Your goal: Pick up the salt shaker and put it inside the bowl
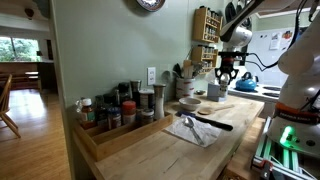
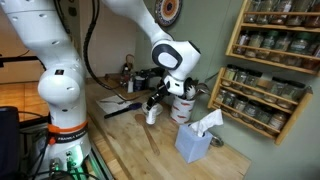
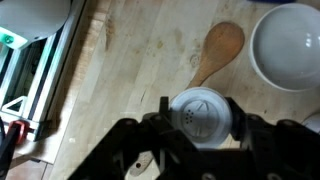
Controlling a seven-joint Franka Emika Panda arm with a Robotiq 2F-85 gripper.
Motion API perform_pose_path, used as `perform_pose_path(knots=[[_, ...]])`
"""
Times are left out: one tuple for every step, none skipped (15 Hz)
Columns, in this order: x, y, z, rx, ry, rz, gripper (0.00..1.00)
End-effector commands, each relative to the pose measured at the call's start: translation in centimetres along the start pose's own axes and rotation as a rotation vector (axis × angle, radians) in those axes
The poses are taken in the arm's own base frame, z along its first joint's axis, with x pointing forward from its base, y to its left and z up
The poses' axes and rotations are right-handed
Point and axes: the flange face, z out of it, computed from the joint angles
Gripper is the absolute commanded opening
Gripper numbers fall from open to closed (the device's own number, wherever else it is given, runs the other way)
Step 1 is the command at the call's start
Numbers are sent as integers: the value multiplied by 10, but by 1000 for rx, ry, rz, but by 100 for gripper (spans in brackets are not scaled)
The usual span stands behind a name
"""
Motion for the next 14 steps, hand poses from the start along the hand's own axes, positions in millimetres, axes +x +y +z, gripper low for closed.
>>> perform_pose_path(knots=[[14, -13, -2, 67, -49, 180, 31], [15, -17, -2, 97, -58, 223, 31], [15, -20, -3, 139, -57, 261, 31], [12, -23, -2, 152, -53, 259, 31], [13, -17, -2, 108, -43, 209, 56], [13, -19, -1, 122, -43, 223, 56], [13, -20, -1, 126, -46, 231, 56], [13, -20, -1, 128, -47, 236, 56], [13, -20, -1, 129, -48, 239, 56], [13, -20, -1, 129, -48, 240, 56], [13, -20, -1, 129, -48, 240, 56], [13, -20, -1, 129, -48, 241, 56], [13, -20, -1, 130, -48, 241, 56], [13, -20, -1, 130, -48, 241, 31]])
